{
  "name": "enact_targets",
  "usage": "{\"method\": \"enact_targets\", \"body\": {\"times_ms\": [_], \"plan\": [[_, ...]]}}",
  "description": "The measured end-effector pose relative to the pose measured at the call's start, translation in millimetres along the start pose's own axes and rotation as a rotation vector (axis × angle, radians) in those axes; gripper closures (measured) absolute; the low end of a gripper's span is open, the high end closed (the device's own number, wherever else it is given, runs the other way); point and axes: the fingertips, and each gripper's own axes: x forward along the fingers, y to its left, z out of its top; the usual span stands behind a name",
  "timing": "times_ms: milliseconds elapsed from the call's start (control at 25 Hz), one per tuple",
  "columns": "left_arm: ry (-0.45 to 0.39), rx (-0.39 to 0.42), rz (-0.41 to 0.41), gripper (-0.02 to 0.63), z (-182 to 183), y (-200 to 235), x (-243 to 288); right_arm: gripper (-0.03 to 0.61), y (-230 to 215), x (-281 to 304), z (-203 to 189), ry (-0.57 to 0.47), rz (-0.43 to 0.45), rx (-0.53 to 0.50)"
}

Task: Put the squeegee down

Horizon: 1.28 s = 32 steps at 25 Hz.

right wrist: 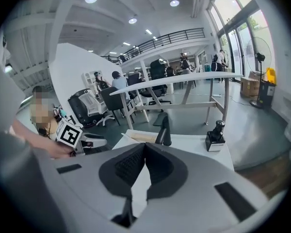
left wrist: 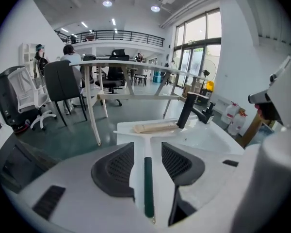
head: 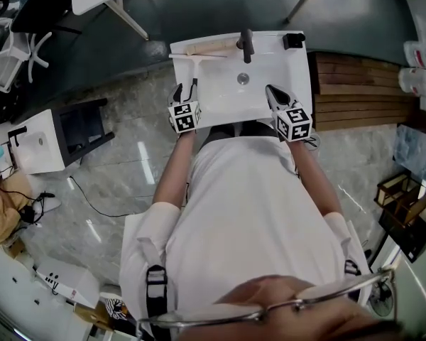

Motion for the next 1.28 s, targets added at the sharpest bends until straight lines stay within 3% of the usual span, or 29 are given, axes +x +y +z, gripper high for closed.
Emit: {"method": "enact_targets", "body": {"times_ms": [200, 440, 760, 880, 1280], "plan": [[-0.071, -0.069, -0.018, 0.442, 12, -12, -26, 0.573, 5, -1, 6, -0.011, 0.043, -0.103], [-0.17, -0.115, -0.023, 0.483, 33, -46, -76, 0.573, 5, -18, 15, -0.038, 0.107, -0.108], [-0.26, -0.187, 0.036, 0.57, 46, -77, -134, 0.572, 4, -42, 20, -0.065, 0.184, -0.165], [-0.29, -0.199, 0.057, 0.609, 50, -86, -152, 0.574, 5, -47, 24, -0.084, 0.216, -0.186], [-0.352, -0.191, 0.092, 0.611, 43, -106, -197, 0.573, 9, -65, 26, -0.125, 0.25, -0.233]]}}
